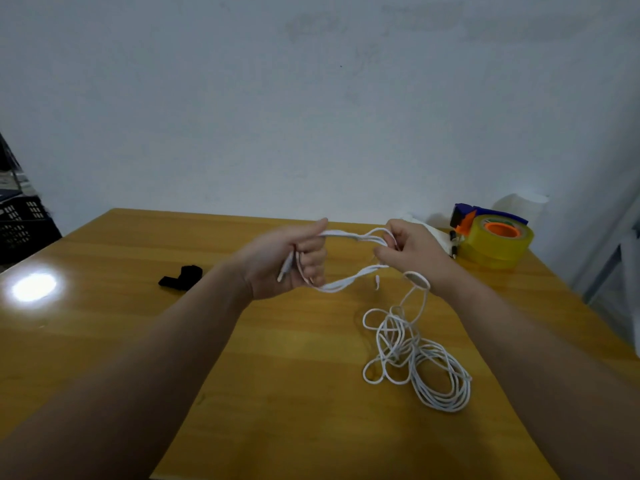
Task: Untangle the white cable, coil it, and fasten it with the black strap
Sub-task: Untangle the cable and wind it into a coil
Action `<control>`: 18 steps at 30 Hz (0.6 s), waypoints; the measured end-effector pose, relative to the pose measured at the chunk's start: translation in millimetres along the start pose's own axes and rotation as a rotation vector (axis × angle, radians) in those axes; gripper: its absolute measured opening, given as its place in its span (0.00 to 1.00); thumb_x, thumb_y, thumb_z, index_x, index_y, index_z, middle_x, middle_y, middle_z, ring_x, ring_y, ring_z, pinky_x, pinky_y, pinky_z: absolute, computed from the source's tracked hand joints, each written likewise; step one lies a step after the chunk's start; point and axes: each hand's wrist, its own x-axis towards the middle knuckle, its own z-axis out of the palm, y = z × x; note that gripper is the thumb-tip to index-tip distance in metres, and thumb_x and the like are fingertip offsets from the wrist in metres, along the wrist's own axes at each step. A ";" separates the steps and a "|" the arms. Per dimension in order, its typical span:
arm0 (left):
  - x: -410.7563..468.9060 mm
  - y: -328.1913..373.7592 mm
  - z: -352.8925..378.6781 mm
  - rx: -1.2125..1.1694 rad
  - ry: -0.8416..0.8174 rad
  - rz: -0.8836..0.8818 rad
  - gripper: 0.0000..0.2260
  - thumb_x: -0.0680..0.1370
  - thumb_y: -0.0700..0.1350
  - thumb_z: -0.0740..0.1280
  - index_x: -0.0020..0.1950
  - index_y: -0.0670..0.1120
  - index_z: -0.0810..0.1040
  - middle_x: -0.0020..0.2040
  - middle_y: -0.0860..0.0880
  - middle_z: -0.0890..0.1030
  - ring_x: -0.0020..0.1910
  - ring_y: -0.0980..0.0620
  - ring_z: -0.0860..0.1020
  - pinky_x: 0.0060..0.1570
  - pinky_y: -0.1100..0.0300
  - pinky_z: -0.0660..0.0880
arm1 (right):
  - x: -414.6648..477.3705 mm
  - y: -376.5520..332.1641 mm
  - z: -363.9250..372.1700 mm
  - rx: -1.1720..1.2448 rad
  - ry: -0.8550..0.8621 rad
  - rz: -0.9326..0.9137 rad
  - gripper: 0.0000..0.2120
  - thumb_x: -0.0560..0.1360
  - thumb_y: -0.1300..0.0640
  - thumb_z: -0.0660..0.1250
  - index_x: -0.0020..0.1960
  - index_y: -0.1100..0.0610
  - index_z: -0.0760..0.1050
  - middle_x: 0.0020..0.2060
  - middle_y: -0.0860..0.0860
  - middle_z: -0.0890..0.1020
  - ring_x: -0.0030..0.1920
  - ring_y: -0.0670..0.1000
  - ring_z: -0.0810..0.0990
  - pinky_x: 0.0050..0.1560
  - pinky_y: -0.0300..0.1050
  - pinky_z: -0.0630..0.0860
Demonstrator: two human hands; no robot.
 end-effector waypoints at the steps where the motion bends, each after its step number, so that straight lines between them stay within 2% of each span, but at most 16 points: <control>1: -0.5 -1.7 1.9 0.025 -0.075 -0.026 0.21 0.76 0.52 0.58 0.23 0.49 0.65 0.22 0.50 0.70 0.22 0.53 0.70 0.30 0.62 0.72 | 0.5 0.9 0.6 -0.017 -0.008 -0.008 0.15 0.72 0.65 0.65 0.34 0.55 0.61 0.29 0.50 0.64 0.29 0.45 0.63 0.31 0.39 0.64; 3: 0.2 -1.6 5.7 0.099 -0.220 -0.059 0.21 0.75 0.54 0.62 0.23 0.49 0.68 0.26 0.47 0.79 0.27 0.52 0.79 0.35 0.61 0.77 | 2.9 1.3 1.8 -0.058 -0.031 -0.016 0.16 0.73 0.66 0.64 0.33 0.54 0.60 0.28 0.47 0.65 0.28 0.43 0.64 0.33 0.41 0.66; 5: 0.5 2.2 9.4 0.165 -0.315 -0.079 0.19 0.71 0.56 0.69 0.25 0.49 0.71 0.36 0.43 0.84 0.36 0.50 0.84 0.41 0.60 0.80 | 5.8 0.1 2.4 -0.061 -0.055 -0.008 0.16 0.73 0.66 0.64 0.32 0.54 0.62 0.26 0.46 0.68 0.27 0.41 0.67 0.33 0.41 0.67; 8: -1.2 9.0 13.0 0.204 -0.297 -0.126 0.16 0.73 0.51 0.66 0.29 0.44 0.76 0.48 0.40 0.84 0.44 0.49 0.85 0.46 0.58 0.81 | 7.2 -2.6 3.1 -0.039 -0.077 -0.009 0.11 0.74 0.68 0.62 0.37 0.56 0.65 0.27 0.49 0.70 0.25 0.40 0.69 0.31 0.37 0.67; 9: -1.3 9.6 13.0 0.232 -0.283 -0.130 0.16 0.75 0.49 0.63 0.31 0.43 0.78 0.49 0.41 0.84 0.46 0.49 0.84 0.48 0.58 0.80 | 7.1 -2.9 3.4 -0.046 -0.078 -0.001 0.07 0.74 0.67 0.60 0.42 0.57 0.67 0.28 0.49 0.70 0.25 0.40 0.69 0.30 0.34 0.67; 11: -1.6 7.4 10.3 0.336 -0.261 -0.082 0.16 0.78 0.49 0.60 0.36 0.45 0.79 0.45 0.43 0.85 0.45 0.50 0.84 0.55 0.53 0.77 | 8.6 -2.2 3.2 -0.083 -0.047 0.014 0.09 0.76 0.66 0.57 0.53 0.55 0.69 0.29 0.50 0.72 0.26 0.42 0.70 0.29 0.32 0.68; 12: -1.7 5.4 8.0 0.379 -0.248 -0.048 0.15 0.79 0.49 0.58 0.38 0.44 0.77 0.42 0.44 0.85 0.44 0.50 0.83 0.60 0.48 0.73 | 10.2 -1.4 2.7 -0.121 -0.034 0.001 0.10 0.77 0.65 0.56 0.53 0.54 0.70 0.30 0.49 0.72 0.29 0.44 0.71 0.32 0.34 0.69; 14: -1.4 1.3 3.2 0.432 -0.243 -0.045 0.13 0.79 0.49 0.56 0.46 0.42 0.75 0.40 0.45 0.85 0.46 0.48 0.82 0.66 0.42 0.65 | 14.5 -0.6 2.6 -0.284 -0.072 -0.044 0.09 0.78 0.64 0.56 0.46 0.54 0.73 0.32 0.49 0.74 0.34 0.49 0.73 0.38 0.43 0.69; 15: -0.8 0.3 1.3 0.459 -0.272 -0.074 0.13 0.78 0.49 0.57 0.51 0.41 0.75 0.41 0.45 0.85 0.48 0.48 0.80 0.66 0.43 0.66 | 16.5 0.5 3.6 -0.381 -0.116 -0.055 0.09 0.77 0.64 0.56 0.43 0.55 0.73 0.33 0.51 0.76 0.36 0.51 0.74 0.40 0.45 0.69; 17: 0.2 1.0 0.0 0.518 -0.355 -0.148 0.13 0.79 0.47 0.58 0.60 0.41 0.71 0.49 0.45 0.85 0.51 0.50 0.78 0.58 0.55 0.71 | 20.9 0.5 4.9 -0.500 -0.172 -0.039 0.09 0.77 0.63 0.57 0.40 0.57 0.71 0.35 0.53 0.78 0.40 0.56 0.76 0.42 0.51 0.73; 18: 0.3 1.7 -0.4 0.558 -0.381 -0.169 0.13 0.79 0.45 0.58 0.61 0.41 0.69 0.53 0.45 0.84 0.53 0.51 0.77 0.55 0.60 0.71 | 23.4 -0.3 4.8 -0.545 -0.185 -0.032 0.09 0.77 0.63 0.57 0.39 0.56 0.70 0.36 0.53 0.77 0.41 0.57 0.77 0.43 0.53 0.74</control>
